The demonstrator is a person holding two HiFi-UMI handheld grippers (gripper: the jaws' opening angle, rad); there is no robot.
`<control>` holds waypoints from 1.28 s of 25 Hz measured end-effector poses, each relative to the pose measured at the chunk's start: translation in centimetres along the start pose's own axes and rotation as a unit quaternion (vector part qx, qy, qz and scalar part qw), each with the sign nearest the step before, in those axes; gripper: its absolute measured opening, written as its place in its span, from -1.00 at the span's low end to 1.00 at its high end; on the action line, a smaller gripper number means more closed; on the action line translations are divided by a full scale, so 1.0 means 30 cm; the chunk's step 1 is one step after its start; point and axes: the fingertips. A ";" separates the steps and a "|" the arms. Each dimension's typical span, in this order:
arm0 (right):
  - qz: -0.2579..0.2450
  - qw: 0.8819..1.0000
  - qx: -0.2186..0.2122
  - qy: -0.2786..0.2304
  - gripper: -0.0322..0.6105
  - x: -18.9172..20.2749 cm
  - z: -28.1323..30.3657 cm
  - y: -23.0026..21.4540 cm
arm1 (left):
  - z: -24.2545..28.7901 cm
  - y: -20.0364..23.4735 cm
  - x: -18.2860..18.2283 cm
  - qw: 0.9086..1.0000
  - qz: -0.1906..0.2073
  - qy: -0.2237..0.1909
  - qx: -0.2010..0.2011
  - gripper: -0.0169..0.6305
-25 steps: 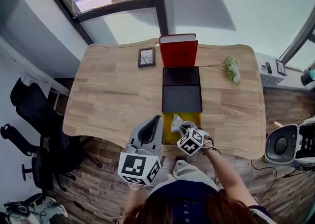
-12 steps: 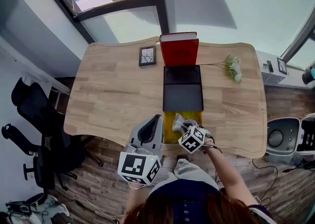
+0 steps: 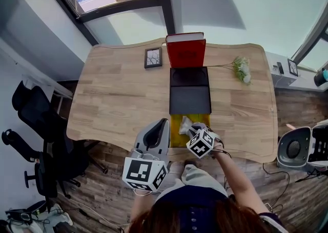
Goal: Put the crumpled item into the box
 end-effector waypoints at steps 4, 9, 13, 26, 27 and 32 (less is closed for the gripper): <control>0.006 1.000 0.004 -0.005 -0.70 0.001 -0.018 0.000 | -0.009 -0.007 0.001 1.000 0.003 -0.001 0.002 -0.86; 0.016 0.999 0.013 -0.024 -0.70 -0.014 -0.063 -0.005 | -0.024 -0.022 -0.003 1.000 0.006 -0.006 0.004 -0.86; 0.035 0.998 0.024 -0.050 -0.70 -0.039 -0.119 -0.018 | -0.035 -0.035 0.000 1.000 0.008 -0.008 0.007 -0.86; 0.105 0.987 0.044 -0.109 -0.76 -0.059 -0.281 -0.030 | -0.101 -0.090 0.003 0.999 0.020 -0.022 0.018 -0.86; 0.108 0.987 0.045 -0.112 -0.77 -0.057 -0.292 -0.028 | -0.107 -0.094 0.005 0.999 0.021 -0.022 0.019 -0.86; 0.125 0.982 0.058 -0.128 -0.78 -0.054 -0.358 -0.026 | -0.133 -0.113 0.003 0.999 0.024 -0.026 0.023 -0.86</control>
Point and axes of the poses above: the fingertips, and each gripper's own axes: z forward along the fingers, y to its left, x out of its underside, and after that the axes turned 14 degrees about y, right-handed
